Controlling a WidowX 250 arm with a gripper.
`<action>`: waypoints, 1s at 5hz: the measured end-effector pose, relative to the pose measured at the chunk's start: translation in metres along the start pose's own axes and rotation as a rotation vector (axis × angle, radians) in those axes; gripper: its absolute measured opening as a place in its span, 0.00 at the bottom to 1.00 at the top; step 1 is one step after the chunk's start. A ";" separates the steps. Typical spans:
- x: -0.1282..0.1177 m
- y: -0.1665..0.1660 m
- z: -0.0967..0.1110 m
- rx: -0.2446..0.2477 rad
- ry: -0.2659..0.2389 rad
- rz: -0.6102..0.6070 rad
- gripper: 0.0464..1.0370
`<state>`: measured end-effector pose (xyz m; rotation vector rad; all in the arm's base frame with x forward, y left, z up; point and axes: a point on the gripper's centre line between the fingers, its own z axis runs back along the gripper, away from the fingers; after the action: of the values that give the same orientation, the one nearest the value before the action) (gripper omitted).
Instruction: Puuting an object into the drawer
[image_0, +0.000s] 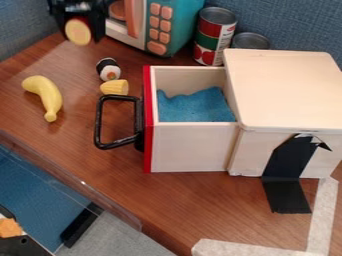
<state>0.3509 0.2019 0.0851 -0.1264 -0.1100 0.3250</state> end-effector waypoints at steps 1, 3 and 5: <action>-0.007 -0.022 0.031 -0.060 -0.024 -0.020 0.76; -0.046 -0.110 0.024 -0.084 0.068 -0.177 0.76; -0.077 -0.165 0.010 -0.052 0.098 -0.232 0.76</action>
<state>0.3285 0.0228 0.1113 -0.1790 -0.0357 0.0842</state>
